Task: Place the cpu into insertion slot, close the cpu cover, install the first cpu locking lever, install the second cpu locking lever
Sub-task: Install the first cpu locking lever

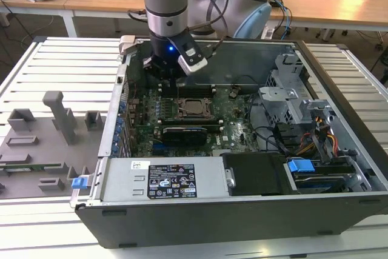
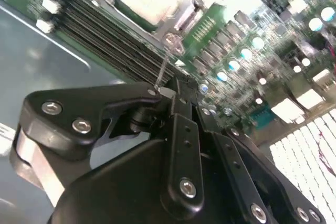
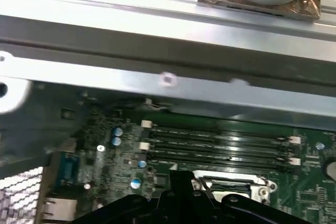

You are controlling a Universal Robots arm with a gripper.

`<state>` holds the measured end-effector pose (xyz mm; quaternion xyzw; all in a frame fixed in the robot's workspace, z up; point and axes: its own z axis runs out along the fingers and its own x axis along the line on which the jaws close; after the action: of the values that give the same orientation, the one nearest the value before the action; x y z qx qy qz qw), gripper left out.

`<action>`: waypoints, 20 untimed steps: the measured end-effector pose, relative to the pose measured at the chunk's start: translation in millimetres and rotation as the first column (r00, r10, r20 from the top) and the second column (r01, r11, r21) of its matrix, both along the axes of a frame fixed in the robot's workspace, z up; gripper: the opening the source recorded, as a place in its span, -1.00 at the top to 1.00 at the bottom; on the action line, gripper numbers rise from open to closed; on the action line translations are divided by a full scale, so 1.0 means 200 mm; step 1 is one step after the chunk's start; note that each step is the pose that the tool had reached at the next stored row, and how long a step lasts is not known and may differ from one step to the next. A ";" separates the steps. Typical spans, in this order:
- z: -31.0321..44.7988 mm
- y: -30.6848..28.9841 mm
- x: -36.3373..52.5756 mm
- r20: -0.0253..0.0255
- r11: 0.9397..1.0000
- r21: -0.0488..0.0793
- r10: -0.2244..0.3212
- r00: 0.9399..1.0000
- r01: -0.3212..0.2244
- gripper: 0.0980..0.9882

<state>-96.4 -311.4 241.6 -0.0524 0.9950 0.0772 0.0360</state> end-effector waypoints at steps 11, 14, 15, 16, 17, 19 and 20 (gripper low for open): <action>-0.016 -0.062 0.232 -0.005 1.000 0.000 0.000 1.000 0.000 0.98; -0.022 -0.038 0.247 -0.004 1.000 0.000 0.003 1.000 -0.003 0.98; -0.025 -0.031 0.251 -0.004 1.000 0.000 0.003 1.000 -0.003 0.98; -0.031 -0.016 0.259 -0.003 1.000 0.000 0.005 1.000 -0.005 0.98; -0.034 -0.004 0.261 -0.001 1.000 0.000 0.008 1.000 -0.008 0.98; -0.037 0.011 0.261 0.003 1.000 0.001 0.011 1.000 -0.011 0.98; -0.040 0.019 0.261 0.007 1.000 0.001 0.014 1.000 -0.014 0.98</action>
<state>-44.2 -307.7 233.5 -0.0595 0.9945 0.0776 0.0388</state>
